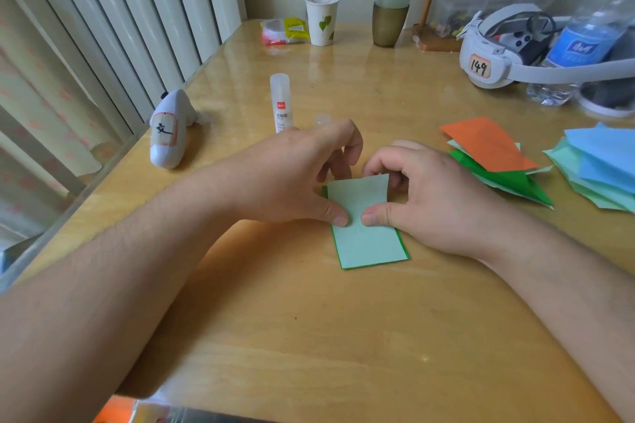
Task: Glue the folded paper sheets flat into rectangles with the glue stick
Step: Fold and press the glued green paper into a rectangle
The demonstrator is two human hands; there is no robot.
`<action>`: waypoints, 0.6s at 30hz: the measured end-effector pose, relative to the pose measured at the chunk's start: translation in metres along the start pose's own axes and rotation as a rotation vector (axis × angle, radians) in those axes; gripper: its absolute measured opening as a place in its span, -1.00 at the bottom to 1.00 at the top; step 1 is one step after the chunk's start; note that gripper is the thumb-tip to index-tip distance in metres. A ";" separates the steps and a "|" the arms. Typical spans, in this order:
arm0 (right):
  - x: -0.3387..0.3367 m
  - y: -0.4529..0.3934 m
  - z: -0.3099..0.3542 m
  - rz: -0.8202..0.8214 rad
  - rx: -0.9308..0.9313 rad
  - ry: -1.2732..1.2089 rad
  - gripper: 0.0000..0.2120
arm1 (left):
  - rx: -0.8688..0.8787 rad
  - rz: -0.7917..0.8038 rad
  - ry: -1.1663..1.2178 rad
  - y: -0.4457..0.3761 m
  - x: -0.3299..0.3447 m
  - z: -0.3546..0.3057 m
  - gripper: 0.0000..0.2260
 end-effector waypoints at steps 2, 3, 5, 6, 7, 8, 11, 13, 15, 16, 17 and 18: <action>0.000 -0.001 0.001 -0.010 0.000 0.003 -0.67 | 0.010 -0.012 0.003 -0.002 0.002 -0.003 -0.43; 0.001 -0.001 0.002 -0.015 -0.001 0.018 -0.67 | 0.016 -0.017 0.005 -0.003 0.003 -0.005 -0.44; 0.001 -0.001 0.004 -0.024 -0.007 0.044 -0.67 | 0.020 -0.021 0.018 -0.004 0.005 -0.004 -0.45; 0.001 -0.001 0.004 -0.026 -0.009 0.049 -0.67 | 0.019 -0.021 0.022 -0.004 0.006 -0.003 -0.46; 0.001 -0.001 0.004 -0.026 -0.009 0.051 -0.68 | 0.017 -0.022 0.022 -0.005 0.006 -0.003 -0.46; 0.001 -0.001 0.004 -0.025 -0.009 0.052 -0.69 | 0.014 -0.021 0.022 -0.005 0.006 -0.002 -0.46; 0.002 -0.003 0.001 -0.021 -0.003 0.062 -0.74 | 0.000 -0.018 0.040 -0.004 0.005 0.001 -0.45; 0.000 -0.004 -0.004 -0.030 0.008 0.058 -0.75 | -0.013 -0.012 0.050 -0.004 0.004 0.005 -0.45; -0.003 -0.004 -0.009 -0.043 0.023 0.039 -0.76 | -0.027 -0.006 0.041 -0.003 0.002 0.008 -0.45; -0.004 -0.004 -0.010 -0.049 0.028 0.033 -0.76 | -0.033 -0.005 0.032 -0.002 0.000 0.010 -0.46; -0.005 -0.004 -0.011 -0.053 0.029 0.031 -0.77 | -0.037 -0.005 0.022 -0.002 -0.001 0.011 -0.45; -0.005 -0.004 -0.011 -0.055 0.027 0.029 -0.77 | -0.040 -0.005 0.013 -0.002 -0.002 0.012 -0.45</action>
Point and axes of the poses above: each hand's wrist, its own y-axis away from the middle knuckle, its own x-axis out of the palm, z = x × y, the point moved 10 cm from there along -y, towards the middle knuckle, and after that the axes turned 7 degrees about z, right-handed, at the moved point
